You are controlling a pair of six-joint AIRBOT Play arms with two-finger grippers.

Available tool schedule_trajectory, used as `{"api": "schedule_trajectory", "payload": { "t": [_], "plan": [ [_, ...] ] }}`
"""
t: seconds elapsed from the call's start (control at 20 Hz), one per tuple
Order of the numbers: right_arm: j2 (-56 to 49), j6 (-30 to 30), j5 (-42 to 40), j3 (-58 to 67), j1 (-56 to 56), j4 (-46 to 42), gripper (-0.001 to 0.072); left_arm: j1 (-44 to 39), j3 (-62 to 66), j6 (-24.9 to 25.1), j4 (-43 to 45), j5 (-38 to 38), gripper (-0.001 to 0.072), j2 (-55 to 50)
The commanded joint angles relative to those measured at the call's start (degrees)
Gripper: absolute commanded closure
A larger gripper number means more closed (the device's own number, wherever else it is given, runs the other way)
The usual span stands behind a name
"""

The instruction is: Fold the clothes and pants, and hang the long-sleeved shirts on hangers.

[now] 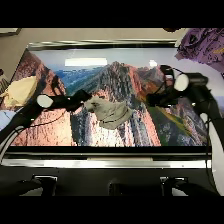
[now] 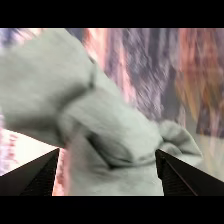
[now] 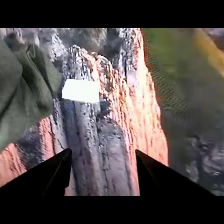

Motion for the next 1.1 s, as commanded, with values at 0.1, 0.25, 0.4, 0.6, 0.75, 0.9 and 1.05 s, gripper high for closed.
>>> {"api": "schedule_trajectory", "payload": {
  "t": [0.1, 0.25, 0.4, 0.6, 0.75, 0.9, 1.05],
  "plan": [
    [-11.96, -12.81, -2.16, -5.22, -14.82, 33.88, 0.0233, 10.58, 0.04, 2.43, 0.63, -6.62, -0.0013, 1.36],
    [-18.47, -17.40, -3.74, -5.31, -11.06, 38.71, 0.0232, 11.39, 0.04, 2.40, 0.63, -6.62, -0.0013, 1.36],
    [-22.34, -18.75, -7.21, -5.31, -7.08, 41.05, 0.0232, 11.76, 0.04, 2.40, 0.63, -6.88, -0.0013, 1.36],
    [-23.67, -18.78, -11.47, -5.31, -3.32, 41.68, 0.0234, 11.80, 0.04, 2.40, 0.63, -6.88, -0.0013, 1.29],
    [-24.04, -18.51, -13.81, -5.31, -2.27, 42.16, 0.0236, 11.82, 0.04, 2.38, 0.63, -6.86, -0.0013, 0.87],
    [-25.29, -17.62, -13.20, -5.31, -2.14, 42.47, 0.0322, 12.22, 0.04, 2.38, 0.63, -7.50, -0.0013, -0.37],
    [-25.64, -17.97, -13.07, -5.31, -2.32, 41.88, 0.0671, 12.48, 0.04, 2.38, 0.61, -7.41, -0.0013, -2.19]
  ]
}}
